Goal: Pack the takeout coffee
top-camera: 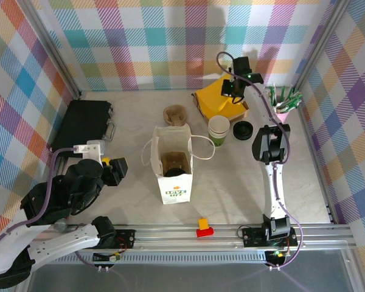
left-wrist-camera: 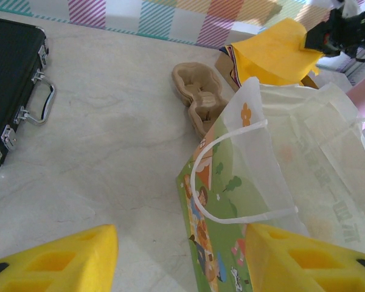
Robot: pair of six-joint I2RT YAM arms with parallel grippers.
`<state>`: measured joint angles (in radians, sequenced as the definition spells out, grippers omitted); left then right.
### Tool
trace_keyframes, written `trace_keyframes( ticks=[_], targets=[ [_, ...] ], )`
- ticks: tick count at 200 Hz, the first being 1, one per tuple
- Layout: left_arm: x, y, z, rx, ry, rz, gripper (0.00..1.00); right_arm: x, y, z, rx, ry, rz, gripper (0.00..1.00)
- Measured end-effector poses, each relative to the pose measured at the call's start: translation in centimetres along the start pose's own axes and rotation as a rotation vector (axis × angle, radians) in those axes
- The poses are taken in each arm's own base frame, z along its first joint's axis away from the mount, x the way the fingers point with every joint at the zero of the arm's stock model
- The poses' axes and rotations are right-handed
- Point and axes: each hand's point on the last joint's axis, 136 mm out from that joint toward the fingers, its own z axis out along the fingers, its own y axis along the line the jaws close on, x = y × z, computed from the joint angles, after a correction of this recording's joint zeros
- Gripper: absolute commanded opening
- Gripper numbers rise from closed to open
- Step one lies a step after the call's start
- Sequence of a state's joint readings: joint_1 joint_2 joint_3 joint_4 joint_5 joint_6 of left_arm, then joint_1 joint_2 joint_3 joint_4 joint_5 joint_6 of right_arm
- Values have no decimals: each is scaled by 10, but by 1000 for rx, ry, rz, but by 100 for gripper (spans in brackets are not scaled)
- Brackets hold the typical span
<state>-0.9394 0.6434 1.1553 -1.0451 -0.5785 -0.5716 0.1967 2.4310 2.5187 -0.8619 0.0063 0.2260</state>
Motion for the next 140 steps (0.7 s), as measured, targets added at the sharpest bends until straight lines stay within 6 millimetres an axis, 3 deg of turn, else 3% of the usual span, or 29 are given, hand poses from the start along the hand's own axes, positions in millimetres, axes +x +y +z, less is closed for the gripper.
trace_keyframes(
  ticks=[27,78,115,140],
  targets=[
    [0,0,0,0,0,-1,57,-21,15,-45,-46,-61,8,0],
    [0,-2,0,11,4,-2,57,-51,60,-167,-192,-199,28,0],
    [-1,-13,3,47,8,-5,58,-38,119,-257,-351,-246,6,0],
    [-2,-25,7,86,21,-10,58,-12,161,-313,-485,-236,-3,0]
  ],
)
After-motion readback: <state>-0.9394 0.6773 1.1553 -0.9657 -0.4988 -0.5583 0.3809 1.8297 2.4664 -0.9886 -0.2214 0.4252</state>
